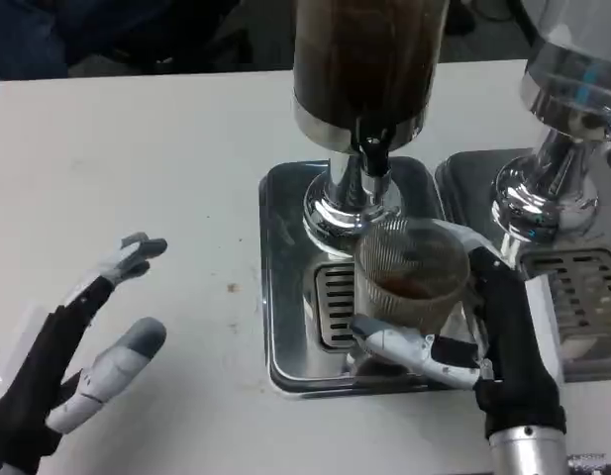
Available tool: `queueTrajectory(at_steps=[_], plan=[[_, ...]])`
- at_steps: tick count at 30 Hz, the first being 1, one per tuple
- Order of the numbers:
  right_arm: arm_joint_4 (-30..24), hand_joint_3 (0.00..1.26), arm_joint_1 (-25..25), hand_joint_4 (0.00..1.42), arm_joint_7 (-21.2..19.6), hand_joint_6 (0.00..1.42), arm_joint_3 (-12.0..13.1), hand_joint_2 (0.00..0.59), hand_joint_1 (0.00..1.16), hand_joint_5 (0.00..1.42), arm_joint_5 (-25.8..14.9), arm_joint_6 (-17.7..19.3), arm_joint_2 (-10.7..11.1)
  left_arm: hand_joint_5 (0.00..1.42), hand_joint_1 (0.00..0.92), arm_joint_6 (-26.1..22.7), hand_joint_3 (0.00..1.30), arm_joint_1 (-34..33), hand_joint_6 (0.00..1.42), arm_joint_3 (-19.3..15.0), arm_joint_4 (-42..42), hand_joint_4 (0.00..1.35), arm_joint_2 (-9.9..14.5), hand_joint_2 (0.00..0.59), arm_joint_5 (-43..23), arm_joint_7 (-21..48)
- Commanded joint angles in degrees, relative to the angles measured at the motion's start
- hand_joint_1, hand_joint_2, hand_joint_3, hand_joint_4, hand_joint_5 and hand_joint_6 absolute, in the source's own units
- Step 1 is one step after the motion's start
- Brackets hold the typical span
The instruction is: Grasp the cup under the faucet to collect the drink, then remove the cup.
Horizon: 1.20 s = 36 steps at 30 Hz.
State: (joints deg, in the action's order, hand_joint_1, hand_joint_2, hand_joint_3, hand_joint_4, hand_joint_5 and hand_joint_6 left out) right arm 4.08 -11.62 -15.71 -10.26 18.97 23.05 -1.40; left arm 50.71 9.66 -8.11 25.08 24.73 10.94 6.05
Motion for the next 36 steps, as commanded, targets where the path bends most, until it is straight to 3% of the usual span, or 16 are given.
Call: queueTrajectory(at_steps=[1,5,13,25,28,36], plan=[[-5.8,0.82,-1.7,0.90,1.6,1.34,-0.2,0.103,1.03,0.98,-1.4,0.5,0.0,0.09,0.000,-1.9,0.11,2.6,0.00,-0.4,-5.0,0.00,2.8,0.136,4.8,-0.7],[-10.7,0.82,-3.9,0.90,4.0,1.34,-0.3,0.103,1.03,0.98,-2.1,-0.6,0.3,0.04,0.000,-4.1,0.00,5.5,0.00,-1.2,-12.4,0.00,5.5,0.137,12.5,-1.7],[-18.5,0.83,-9.0,0.90,8.2,1.36,-0.9,0.108,1.03,0.98,-3.5,-2.4,1.4,0.00,0.000,-10.4,0.00,11.4,0.00,-2.5,-25.6,0.00,8.4,0.136,22.2,-2.3],[-27.8,0.84,-14.6,0.91,13.0,1.36,-1.6,0.110,1.01,1.00,-4.0,-3.8,4.0,0.00,0.000,-14.5,0.00,25.6,0.00,-6.4,-37.5,0.00,5.5,0.131,28.9,-7.4],[-30.5,0.84,-15.1,0.91,13.2,1.36,-1.0,0.110,1.01,1.00,0.3,-1.8,6.4,0.00,0.000,-15.4,0.00,28.6,0.00,-6.6,-39.3,0.00,4.0,0.131,29.3,-8.3],[-32.2,0.84,-16.3,0.91,16.0,1.36,-1.0,0.105,1.01,1.00,-3.6,-3.5,7.9,0.00,0.000,-16.9,0.00,29.9,0.00,-5.3,-41.2,0.00,2.1,0.129,29.8,-8.3]])
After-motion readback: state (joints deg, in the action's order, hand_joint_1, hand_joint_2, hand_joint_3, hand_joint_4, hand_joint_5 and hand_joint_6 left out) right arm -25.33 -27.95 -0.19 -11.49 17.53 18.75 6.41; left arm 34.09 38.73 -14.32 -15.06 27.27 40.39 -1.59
